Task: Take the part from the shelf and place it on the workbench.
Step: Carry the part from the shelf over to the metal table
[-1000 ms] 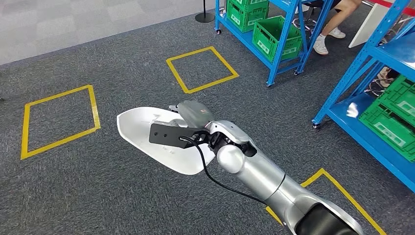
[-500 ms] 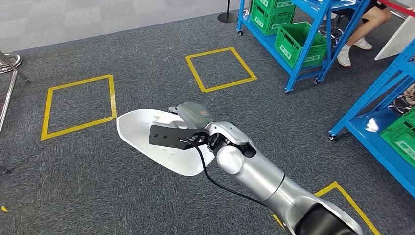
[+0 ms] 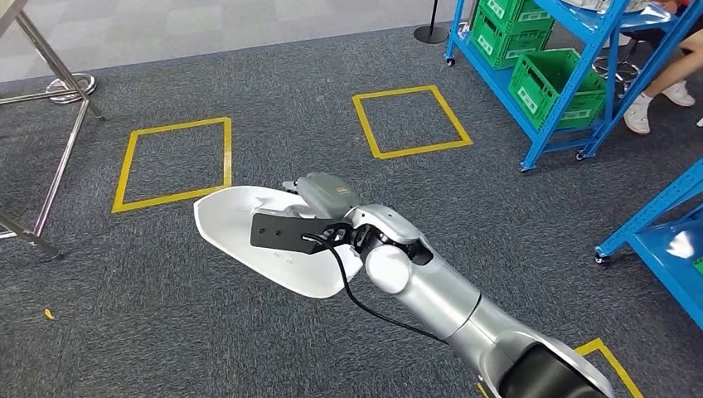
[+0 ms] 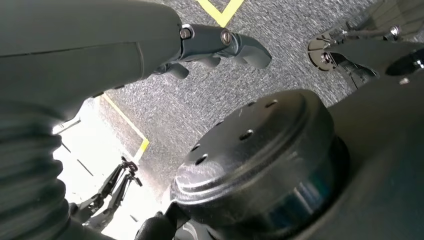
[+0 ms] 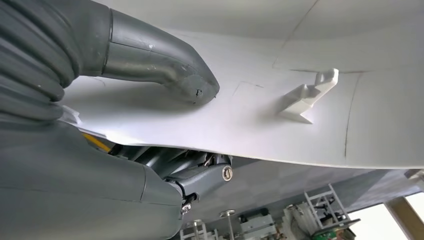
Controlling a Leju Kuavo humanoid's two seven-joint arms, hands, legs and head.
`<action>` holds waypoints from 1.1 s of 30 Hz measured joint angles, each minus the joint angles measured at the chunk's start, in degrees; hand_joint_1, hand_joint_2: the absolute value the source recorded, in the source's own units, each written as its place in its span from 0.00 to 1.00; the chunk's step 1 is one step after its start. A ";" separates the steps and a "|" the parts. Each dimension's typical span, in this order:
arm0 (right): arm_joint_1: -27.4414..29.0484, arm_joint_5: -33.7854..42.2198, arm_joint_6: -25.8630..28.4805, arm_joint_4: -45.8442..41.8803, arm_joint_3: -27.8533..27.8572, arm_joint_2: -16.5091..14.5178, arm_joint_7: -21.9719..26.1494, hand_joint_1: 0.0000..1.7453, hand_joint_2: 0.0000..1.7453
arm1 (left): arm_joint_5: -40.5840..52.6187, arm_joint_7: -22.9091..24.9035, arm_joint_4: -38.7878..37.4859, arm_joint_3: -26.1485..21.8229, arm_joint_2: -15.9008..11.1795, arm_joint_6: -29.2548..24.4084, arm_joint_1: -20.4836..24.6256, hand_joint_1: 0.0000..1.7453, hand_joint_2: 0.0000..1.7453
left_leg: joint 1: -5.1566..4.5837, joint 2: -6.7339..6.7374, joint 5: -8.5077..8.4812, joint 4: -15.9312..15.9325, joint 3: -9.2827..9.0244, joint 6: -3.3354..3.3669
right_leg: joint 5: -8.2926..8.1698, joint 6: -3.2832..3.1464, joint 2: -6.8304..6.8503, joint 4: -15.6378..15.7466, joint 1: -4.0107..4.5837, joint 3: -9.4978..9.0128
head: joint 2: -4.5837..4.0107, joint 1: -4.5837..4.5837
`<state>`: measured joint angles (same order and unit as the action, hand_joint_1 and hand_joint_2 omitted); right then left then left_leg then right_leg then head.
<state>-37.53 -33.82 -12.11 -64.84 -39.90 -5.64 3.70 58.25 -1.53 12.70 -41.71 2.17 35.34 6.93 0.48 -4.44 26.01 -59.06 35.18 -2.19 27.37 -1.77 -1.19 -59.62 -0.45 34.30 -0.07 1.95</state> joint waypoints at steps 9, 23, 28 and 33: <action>1.93 -2.06 -0.12 -0.28 0.13 -0.50 -0.64 1.00 1.00 | 0.32 0.20 0.01 -0.01 0.37 0.00 -0.13 0.00 1.00 | -0.04 5.08 2.35 -6.58 2.25 -0.72 | 0.13 -0.80 4.10 0.27 0.27 -0.34 | 0.00 0.39; 4.25 -4.29 -1.12 -2.40 2.00 -0.16 -1.31 1.00 1.00 | 1.55 1.02 0.09 0.03 1.78 -0.09 0.18 0.00 1.00 | -0.13 1.83 -0.03 0.32 -0.98 2.54 | 4.31 1.97 1.34 -12.13 0.07 5.67 | 0.00 0.08; 5.61 -4.26 -0.62 -3.96 3.77 1.00 -2.23 1.00 1.00 | 3.09 0.85 0.17 0.18 2.28 -0.11 0.80 0.00 1.00 | -0.17 -0.42 -0.25 0.20 -0.51 1.09 | 0.35 1.08 -0.93 -0.35 0.18 0.15 | 0.00 0.11; 7.83 -5.09 -0.36 -5.97 5.65 2.40 -2.43 1.00 1.00 | 3.60 1.04 0.34 0.56 2.31 -0.11 1.02 0.00 1.00 | -0.15 2.71 3.20 -5.48 2.37 -0.18 | -0.40 -0.61 0.86 0.52 -0.05 -0.29 | 0.00 0.44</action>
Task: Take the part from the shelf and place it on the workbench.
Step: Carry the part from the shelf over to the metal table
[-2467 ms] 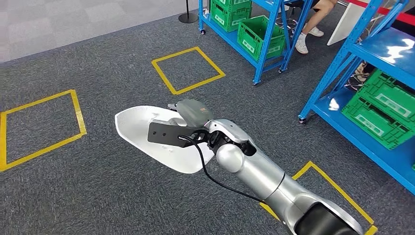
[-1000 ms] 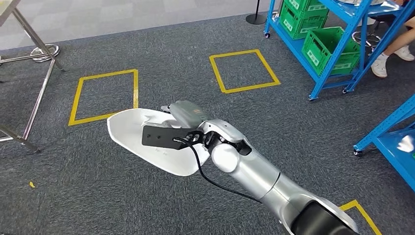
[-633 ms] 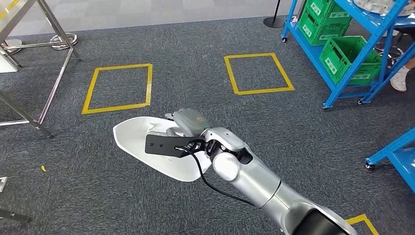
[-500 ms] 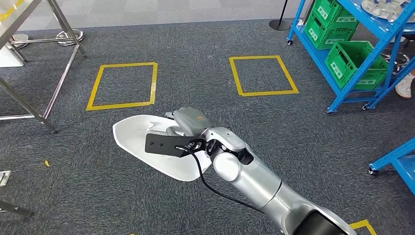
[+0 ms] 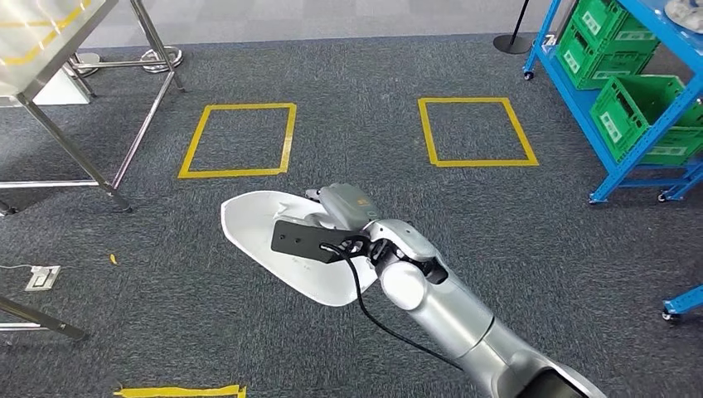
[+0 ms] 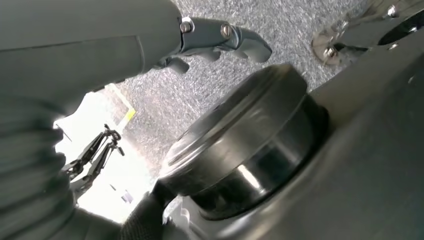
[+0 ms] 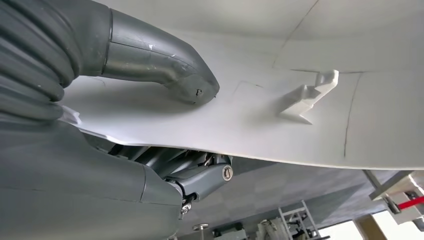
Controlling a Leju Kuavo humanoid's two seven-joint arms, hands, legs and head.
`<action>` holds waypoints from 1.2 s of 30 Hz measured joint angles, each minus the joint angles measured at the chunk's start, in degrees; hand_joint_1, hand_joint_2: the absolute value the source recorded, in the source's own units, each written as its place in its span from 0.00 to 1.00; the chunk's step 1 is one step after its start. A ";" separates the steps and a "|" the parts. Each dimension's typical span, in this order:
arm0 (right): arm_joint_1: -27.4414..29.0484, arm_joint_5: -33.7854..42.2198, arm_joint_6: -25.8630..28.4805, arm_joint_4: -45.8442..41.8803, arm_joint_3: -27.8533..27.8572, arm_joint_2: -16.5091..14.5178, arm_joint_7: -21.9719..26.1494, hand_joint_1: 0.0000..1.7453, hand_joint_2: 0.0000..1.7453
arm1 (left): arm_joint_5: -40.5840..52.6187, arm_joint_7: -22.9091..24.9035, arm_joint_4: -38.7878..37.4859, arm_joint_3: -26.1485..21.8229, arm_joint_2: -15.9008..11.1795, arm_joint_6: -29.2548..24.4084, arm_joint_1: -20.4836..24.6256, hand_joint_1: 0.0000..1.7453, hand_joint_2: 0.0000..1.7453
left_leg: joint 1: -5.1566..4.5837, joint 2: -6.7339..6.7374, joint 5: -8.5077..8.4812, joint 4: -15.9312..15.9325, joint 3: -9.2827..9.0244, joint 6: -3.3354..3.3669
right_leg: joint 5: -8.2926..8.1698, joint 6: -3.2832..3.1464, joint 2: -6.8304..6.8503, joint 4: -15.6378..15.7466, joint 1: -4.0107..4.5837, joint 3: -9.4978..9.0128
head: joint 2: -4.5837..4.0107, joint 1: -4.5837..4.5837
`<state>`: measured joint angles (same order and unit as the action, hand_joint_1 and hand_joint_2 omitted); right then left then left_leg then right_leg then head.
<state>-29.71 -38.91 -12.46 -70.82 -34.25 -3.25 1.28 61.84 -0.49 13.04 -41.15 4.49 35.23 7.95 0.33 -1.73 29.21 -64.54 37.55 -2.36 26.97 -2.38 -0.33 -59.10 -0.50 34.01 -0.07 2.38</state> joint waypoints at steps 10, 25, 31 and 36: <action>-0.04 -0.17 -0.27 0.00 0.56 0.69 1.16 1.00 1.00 | -0.34 0.50 0.16 0.10 -0.38 0.00 -0.07 0.00 1.00 | -0.70 3.96 -2.62 5.85 -3.94 1.11 | 0.51 0.83 3.98 -0.33 0.72 -0.24 | 0.00 -0.02; -1.12 -0.18 -0.75 1.19 0.49 0.45 1.84 1.00 1.00 | -1.13 0.43 0.18 0.09 -0.52 0.00 0.13 0.00 1.00 | 0.02 -4.44 -3.90 5.70 -2.67 1.59 | 0.97 2.11 -3.51 -0.77 -0.09 -0.19 | 0.00 -0.25; -1.33 -0.23 -0.70 1.39 0.48 -0.08 2.23 1.00 1.00 | -1.10 0.50 0.16 0.10 -0.76 0.00 -0.01 0.00 1.00 | -0.08 -0.16 -0.16 -1.18 1.21 -0.05 | 0.26 0.10 0.56 0.42 -0.22 -0.88 | 0.00 0.18; -1.28 -0.24 -0.70 1.89 0.49 -0.09 2.32 1.00 1.00 | -1.01 0.50 0.16 0.09 -0.85 0.00 -0.06 0.00 1.00 | 0.22 1.70 -0.13 -5.41 2.79 -0.58 | 0.71 0.10 4.37 0.22 -0.08 -1.02 | 0.00 0.20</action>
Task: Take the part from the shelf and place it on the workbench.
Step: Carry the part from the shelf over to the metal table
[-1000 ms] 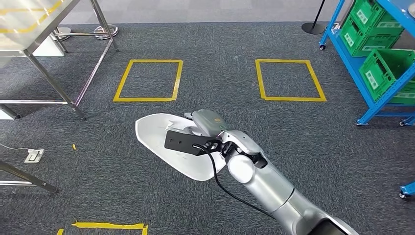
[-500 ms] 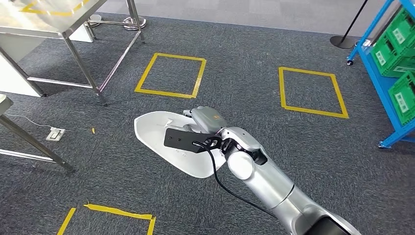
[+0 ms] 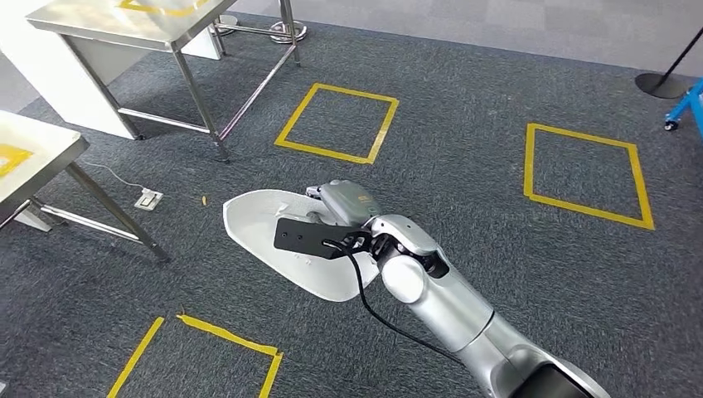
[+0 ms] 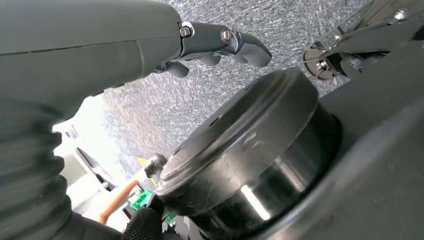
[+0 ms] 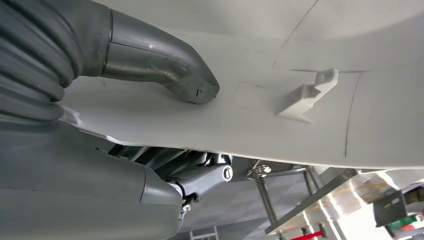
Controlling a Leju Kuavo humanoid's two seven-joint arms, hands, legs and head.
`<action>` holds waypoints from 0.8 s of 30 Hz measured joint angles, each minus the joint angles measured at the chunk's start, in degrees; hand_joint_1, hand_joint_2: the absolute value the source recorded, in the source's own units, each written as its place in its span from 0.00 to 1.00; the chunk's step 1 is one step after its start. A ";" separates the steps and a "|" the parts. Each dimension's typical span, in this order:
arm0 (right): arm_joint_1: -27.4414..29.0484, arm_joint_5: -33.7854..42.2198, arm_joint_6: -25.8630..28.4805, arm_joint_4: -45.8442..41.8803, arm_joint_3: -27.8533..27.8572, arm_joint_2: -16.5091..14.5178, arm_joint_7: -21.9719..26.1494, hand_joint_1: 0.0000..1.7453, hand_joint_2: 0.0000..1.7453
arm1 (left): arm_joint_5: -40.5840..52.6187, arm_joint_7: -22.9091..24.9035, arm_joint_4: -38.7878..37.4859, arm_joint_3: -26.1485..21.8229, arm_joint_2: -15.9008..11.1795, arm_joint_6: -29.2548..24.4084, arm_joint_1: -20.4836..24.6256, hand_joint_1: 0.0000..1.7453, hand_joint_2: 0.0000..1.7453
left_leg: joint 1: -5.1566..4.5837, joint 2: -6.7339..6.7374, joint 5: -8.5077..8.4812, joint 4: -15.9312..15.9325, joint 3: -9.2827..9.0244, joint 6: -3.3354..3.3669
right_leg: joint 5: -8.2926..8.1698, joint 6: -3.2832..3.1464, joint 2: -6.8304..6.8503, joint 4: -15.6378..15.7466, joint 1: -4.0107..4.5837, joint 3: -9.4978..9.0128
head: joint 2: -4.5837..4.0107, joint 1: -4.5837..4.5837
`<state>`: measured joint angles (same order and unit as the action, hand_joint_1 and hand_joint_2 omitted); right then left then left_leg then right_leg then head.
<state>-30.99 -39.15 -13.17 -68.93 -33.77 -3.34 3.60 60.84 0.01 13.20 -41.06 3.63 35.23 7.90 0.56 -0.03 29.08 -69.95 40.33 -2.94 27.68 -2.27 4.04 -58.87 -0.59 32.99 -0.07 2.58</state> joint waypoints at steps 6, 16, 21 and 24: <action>-0.14 -0.02 0.08 0.08 0.04 -0.07 0.27 1.00 1.00 | 0.38 0.03 -0.03 0.02 -0.10 0.02 -0.11 0.00 1.00 | -0.59 3.20 -3.49 10.79 -5.33 2.22 | 1.01 1.45 3.51 -0.47 0.99 -0.57 | 0.00 -0.15; 0.05 -0.47 0.23 0.33 0.04 0.08 0.10 1.00 1.00 | 0.92 0.05 -0.04 0.02 0.07 0.02 0.37 0.00 1.00 | -0.04 -4.76 -4.15 10.79 -5.02 3.42 | 3.21 2.55 -4.98 -10.41 0.07 4.81 | 0.00 -0.49; 0.05 -0.64 0.32 0.13 0.04 0.12 -0.73 1.00 1.00 | 1.39 0.10 -0.01 0.03 0.15 0.02 0.81 0.00 1.00 | 0.05 -8.15 -4.80 11.10 -4.24 1.53 | 0.09 1.82 -7.54 -0.97 0.00 0.77 | 0.00 -0.51; 0.09 -0.70 0.45 -0.27 0.01 -0.15 -0.95 1.00 1.00 | 1.63 0.28 -0.04 0.06 -0.19 0.02 0.82 0.00 1.00 | -0.15 -5.61 -3.50 9.22 -2.93 0.65 | -0.51 0.63 -5.40 -0.21 -0.30 0.28 | 0.00 -0.26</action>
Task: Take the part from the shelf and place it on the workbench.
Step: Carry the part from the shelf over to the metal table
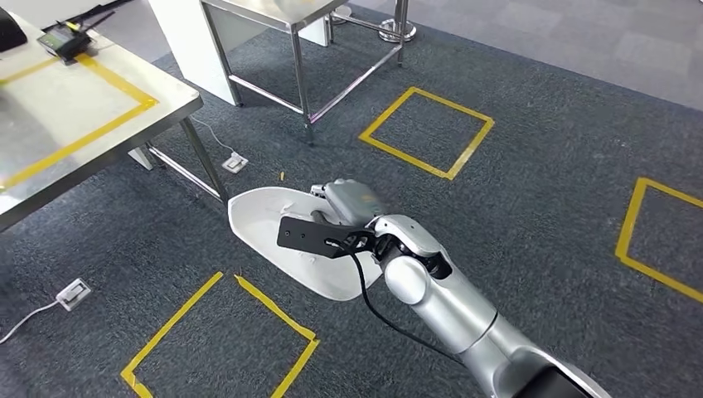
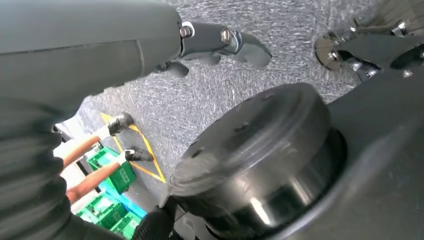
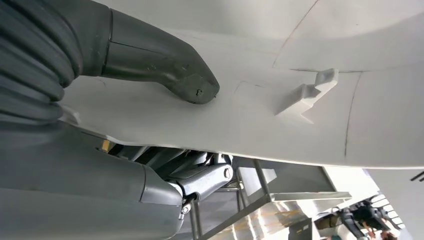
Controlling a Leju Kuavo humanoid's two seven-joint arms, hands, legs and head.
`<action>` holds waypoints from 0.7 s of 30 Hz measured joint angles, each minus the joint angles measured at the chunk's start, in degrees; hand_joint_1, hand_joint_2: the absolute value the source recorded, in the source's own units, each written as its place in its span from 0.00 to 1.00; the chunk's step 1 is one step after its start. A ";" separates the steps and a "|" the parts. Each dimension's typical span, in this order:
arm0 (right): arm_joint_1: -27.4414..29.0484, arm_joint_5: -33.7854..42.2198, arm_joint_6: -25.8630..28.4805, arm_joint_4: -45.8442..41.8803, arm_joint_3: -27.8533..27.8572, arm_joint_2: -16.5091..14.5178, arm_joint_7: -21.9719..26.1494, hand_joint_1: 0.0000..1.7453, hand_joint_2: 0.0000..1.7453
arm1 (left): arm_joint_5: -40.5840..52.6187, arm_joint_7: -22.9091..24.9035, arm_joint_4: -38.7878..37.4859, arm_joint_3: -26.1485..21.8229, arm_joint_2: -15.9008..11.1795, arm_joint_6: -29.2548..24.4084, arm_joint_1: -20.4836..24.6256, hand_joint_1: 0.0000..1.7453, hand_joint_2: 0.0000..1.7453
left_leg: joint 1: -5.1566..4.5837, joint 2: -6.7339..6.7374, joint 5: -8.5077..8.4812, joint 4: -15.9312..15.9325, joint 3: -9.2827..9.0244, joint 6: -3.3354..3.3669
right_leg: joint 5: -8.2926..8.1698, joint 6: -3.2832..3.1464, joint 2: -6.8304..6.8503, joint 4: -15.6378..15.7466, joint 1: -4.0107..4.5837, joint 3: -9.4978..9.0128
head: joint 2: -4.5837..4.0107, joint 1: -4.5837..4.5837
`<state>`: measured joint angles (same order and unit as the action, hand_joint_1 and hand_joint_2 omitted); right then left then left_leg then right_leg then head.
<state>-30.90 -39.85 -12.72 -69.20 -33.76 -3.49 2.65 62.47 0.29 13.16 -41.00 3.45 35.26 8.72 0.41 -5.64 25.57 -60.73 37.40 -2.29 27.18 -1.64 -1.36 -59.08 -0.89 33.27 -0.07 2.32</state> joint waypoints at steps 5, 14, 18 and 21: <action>0.81 -0.08 0.24 -0.17 -0.04 -0.17 -0.25 1.00 1.00 | 0.08 0.20 -0.01 0.15 -0.37 0.00 -0.03 0.00 1.00 | 0.07 4.86 5.90 -13.55 5.93 -0.80 | 0.13 -0.64 4.11 0.08 0.36 -0.01 | 0.00 0.27; 0.83 -0.26 0.44 -0.20 -0.13 -1.25 0.33 1.00 1.00 | -0.71 0.13 -0.02 0.16 -0.87 0.15 -0.80 0.00 1.00 | -0.30 7.58 -0.36 1.78 -2.31 2.08 | 1.78 1.39 8.55 -0.85 1.08 -0.57 | 0.00 0.03; 0.73 -0.29 0.34 -0.01 -0.19 -1.50 0.63 1.00 1.00 | -1.16 -0.03 -0.02 0.15 -0.86 0.15 -0.71 0.00 1.00 | 0.12 4.59 -0.82 2.00 -2.07 2.91 | 7.81 2.38 2.33 -12.32 0.49 4.45 | 0.00 -0.26; 0.81 -0.34 0.26 0.37 -0.27 -1.50 0.74 1.00 1.00 | -1.38 -0.07 -0.03 0.15 -0.85 0.15 -0.81 0.00 1.00 | 0.14 1.83 -0.99 1.80 -1.82 2.79 | 7.35 2.26 1.52 -15.47 0.42 6.30 | 0.00 -0.33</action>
<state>-30.09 -40.18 -12.46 -68.83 -34.03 -4.99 3.39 61.08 0.22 13.14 -40.85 2.60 35.41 7.91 0.55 -3.81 24.58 -58.93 35.57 0.49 34.53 0.62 0.16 -74.55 -0.47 39.56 -0.07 1.99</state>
